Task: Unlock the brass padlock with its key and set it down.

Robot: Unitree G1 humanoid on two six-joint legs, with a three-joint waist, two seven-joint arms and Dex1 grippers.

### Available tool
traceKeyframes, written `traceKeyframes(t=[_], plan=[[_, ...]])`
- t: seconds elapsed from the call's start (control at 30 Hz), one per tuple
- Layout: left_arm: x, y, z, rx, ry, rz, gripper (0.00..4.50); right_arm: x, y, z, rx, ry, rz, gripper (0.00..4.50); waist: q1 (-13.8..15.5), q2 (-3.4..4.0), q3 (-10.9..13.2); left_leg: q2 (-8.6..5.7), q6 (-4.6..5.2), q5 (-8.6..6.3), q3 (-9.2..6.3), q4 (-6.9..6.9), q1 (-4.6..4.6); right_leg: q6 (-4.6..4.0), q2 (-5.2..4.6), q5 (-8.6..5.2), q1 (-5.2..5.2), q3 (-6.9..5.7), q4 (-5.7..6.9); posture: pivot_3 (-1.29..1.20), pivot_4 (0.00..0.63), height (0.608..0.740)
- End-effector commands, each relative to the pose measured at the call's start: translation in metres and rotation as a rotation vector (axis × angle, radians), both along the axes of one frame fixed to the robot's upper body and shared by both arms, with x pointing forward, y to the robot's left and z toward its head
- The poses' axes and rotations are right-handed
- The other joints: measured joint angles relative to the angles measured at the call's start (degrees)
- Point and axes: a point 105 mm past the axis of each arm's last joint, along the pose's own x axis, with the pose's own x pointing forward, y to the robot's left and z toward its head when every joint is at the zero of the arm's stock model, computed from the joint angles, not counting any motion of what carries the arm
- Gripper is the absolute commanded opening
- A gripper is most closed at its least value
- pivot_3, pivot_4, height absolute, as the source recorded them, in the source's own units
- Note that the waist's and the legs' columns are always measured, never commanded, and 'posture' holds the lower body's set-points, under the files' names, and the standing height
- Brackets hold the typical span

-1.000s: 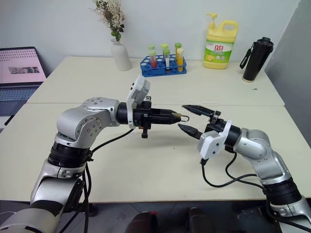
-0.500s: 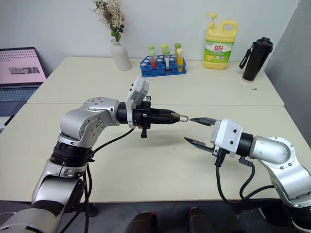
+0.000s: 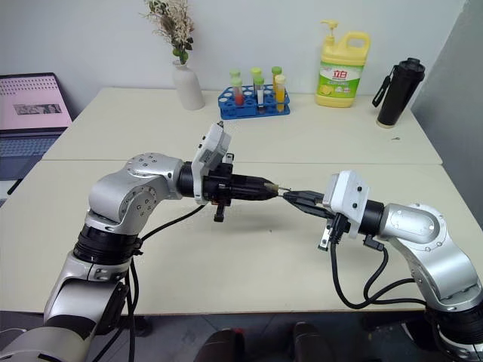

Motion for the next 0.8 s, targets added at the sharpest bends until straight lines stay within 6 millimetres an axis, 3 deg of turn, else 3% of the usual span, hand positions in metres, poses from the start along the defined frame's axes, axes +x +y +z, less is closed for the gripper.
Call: traceKeyframes(t=[0.03,0.47,0.8], plan=[[-0.012,-0.002,0.005,0.008,-0.061,-0.064,0.17,0.001,0.000,0.009,0.018,-0.040,0.008,0.00,-0.03,0.00,0.00,0.00,0.00,0.00,0.00,0.00,0.00,0.00,0.00,0.00,0.00,0.00,0.00,0.00,0.150,0.740],[-0.020,0.000,0.002,0.024,-0.070,-0.110,0.17,0.006,-0.003,0.002,-0.024,-0.037,0.030,0.00,-0.01,0.00,0.00,0.00,0.00,0.00,0.01,-0.01,0.00,0.00,0.01,0.00,0.00,-0.01,0.00,0.00,0.150,0.740],[-0.019,-0.001,0.006,0.000,-0.035,-0.106,0.17,0.002,0.007,-0.003,-0.099,-0.070,0.114,0.00,-0.01,0.00,0.00,0.00,0.00,0.00,0.00,-0.01,0.00,0.01,0.01,-0.01,0.00,-0.02,0.00,0.00,0.150,0.740]])
